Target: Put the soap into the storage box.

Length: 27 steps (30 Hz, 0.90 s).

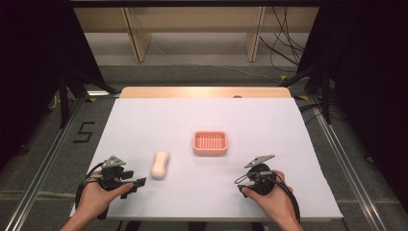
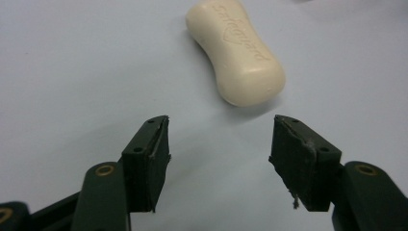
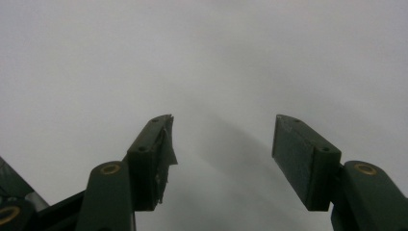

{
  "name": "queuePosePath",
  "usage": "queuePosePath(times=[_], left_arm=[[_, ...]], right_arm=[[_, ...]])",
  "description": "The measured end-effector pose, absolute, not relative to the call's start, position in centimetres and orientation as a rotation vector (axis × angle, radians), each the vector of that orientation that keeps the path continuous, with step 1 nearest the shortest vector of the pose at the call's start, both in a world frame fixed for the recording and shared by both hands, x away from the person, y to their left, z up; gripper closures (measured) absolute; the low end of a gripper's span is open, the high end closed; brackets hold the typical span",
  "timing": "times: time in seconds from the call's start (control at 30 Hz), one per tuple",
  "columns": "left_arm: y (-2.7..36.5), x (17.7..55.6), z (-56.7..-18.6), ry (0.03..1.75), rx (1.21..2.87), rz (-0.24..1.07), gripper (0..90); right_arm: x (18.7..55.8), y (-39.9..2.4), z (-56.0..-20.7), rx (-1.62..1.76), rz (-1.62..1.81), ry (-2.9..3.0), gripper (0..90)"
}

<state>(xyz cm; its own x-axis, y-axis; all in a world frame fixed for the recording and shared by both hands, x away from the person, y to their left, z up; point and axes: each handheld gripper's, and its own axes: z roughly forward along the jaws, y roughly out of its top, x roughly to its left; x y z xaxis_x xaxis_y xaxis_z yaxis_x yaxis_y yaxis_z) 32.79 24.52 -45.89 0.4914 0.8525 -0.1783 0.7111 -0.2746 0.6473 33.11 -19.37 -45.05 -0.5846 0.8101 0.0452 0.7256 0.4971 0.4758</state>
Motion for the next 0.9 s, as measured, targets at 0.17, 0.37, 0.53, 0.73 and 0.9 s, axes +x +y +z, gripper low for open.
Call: queuePosePath(times=[0.17,0.37,0.53,0.73,0.9], left_arm=[[23.2,34.2,-45.4,1.306,2.067,0.228,37.3],[22.1,35.9,-44.9,1.326,2.153,0.175,35.8],[20.9,38.3,-43.9,1.365,2.174,0.184,35.8],[19.8,40.1,-43.9,1.454,2.2,0.141,35.2],[18.7,41.1,-44.3,1.508,2.243,0.114,33.4]], right_arm=[[33.1,-20.5,-45.1,1.36,0.681,2.517,41.0],[33.0,-21.3,-45.1,1.389,0.673,2.496,41.2],[33.0,-21.4,-45.2,1.417,0.648,2.498,40.3],[33.0,-21.5,-45.3,1.409,0.643,2.497,39.7],[33.0,-21.5,-45.4,1.39,0.651,2.504,39.9]])
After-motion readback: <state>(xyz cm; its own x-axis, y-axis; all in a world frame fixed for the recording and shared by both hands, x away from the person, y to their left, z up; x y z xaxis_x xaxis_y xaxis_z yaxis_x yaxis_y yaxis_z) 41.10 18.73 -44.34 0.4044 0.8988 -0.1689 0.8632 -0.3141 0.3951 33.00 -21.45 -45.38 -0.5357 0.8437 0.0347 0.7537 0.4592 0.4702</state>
